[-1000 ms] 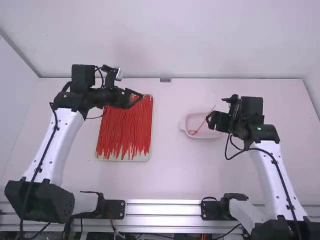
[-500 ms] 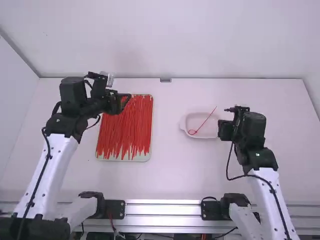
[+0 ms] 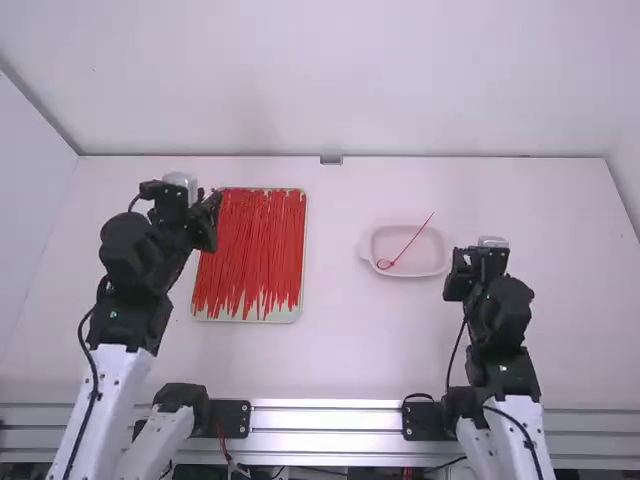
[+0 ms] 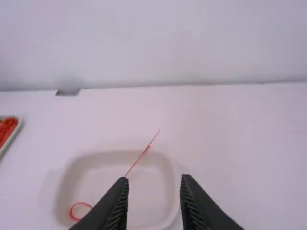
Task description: Fasten the cable tie
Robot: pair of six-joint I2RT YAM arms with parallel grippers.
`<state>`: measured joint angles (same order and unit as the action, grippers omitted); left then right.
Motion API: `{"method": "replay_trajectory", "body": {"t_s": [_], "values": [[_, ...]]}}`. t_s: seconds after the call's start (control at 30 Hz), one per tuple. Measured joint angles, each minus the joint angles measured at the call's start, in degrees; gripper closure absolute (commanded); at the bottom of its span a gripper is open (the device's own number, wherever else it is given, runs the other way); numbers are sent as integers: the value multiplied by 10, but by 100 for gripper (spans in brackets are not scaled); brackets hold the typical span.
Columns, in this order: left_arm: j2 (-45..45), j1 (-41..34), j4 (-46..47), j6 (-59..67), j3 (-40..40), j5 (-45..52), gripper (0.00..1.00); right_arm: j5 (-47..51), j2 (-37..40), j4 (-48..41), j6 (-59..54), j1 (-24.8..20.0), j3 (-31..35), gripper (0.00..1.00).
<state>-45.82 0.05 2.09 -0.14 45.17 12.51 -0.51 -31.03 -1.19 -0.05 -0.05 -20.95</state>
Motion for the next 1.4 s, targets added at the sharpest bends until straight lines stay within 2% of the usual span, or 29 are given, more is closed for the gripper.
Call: {"method": "replay_trajectory", "body": {"t_s": [0.27, 0.4, 0.67, 1.2, 1.4], "values": [[113, 0, -18, 0, -110, -95, 91, 2, 97, 10, -2, 0, 98, 92], [162, 0, -18, 0, -161, -111, 100, 3, 137, 10, -1, 0, 139, 99], [251, 0, -18, 0, -248, -118, 100, 3, 202, 13, -1, 0, 202, 100], [387, 0, -18, 0, -382, -118, 100, 4, 302, 15, 0, 0, 203, 100], [422, 0, -18, 0, -419, -122, 100, 4, 305, 15, -2, 0, 203, 100]]}}
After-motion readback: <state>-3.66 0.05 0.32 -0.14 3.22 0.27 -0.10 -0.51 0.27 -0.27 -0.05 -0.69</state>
